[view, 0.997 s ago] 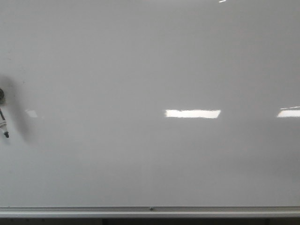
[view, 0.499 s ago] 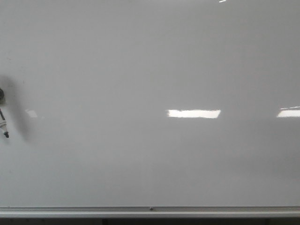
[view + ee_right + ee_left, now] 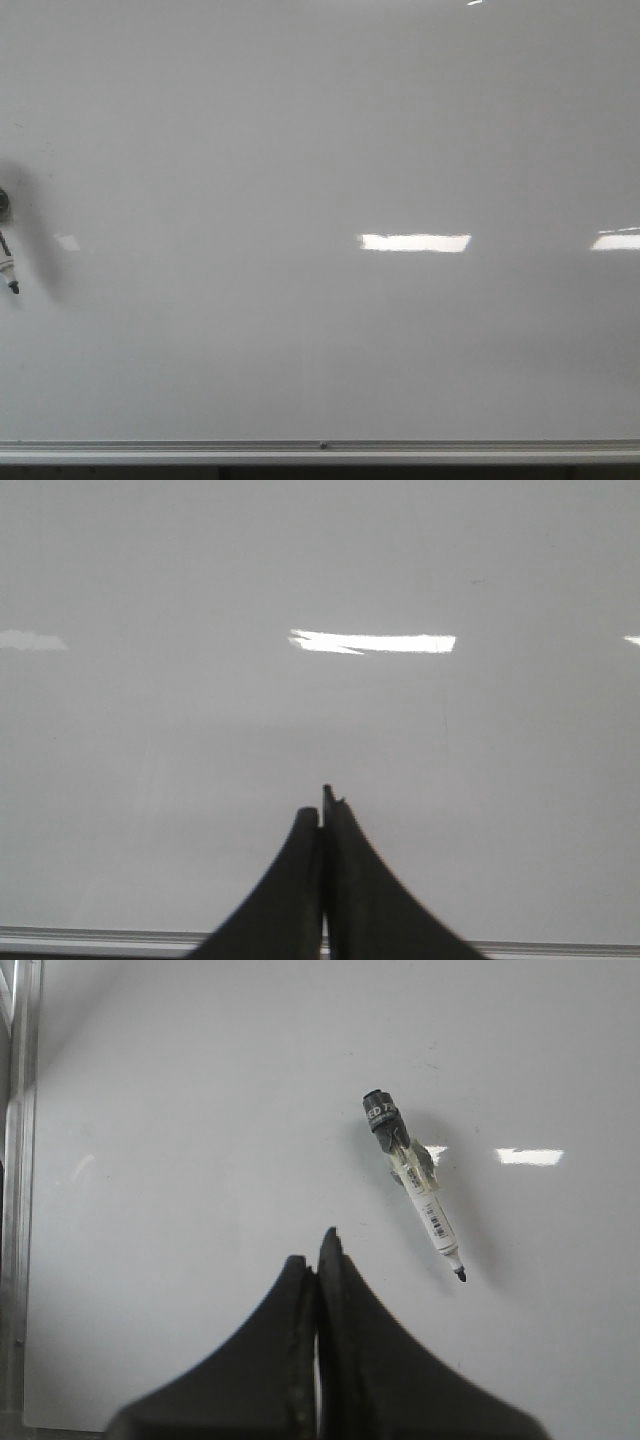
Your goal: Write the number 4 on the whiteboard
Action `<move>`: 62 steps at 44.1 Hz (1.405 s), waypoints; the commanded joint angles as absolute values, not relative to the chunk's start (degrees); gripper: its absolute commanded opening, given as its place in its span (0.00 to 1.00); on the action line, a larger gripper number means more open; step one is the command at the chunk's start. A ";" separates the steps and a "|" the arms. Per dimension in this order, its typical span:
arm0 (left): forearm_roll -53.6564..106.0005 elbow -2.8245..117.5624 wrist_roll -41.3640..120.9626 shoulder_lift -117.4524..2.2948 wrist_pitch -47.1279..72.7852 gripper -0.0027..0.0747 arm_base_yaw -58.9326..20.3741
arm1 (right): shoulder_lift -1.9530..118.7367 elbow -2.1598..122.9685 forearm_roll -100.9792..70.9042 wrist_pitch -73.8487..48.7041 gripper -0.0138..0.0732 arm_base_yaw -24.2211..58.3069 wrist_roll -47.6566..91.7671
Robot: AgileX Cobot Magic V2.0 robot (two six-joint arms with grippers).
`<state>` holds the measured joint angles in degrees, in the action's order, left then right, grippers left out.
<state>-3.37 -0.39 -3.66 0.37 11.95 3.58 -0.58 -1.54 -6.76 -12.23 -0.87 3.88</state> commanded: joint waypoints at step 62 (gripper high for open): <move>-2.82 23.15 -3.15 -22.82 10.33 0.11 3.53 | 15.75 27.14 -6.56 -19.44 0.18 -1.18 3.99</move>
<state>-2.70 20.95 -3.31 -21.79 14.39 3.58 14.70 24.99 -6.76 -23.58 -0.87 3.88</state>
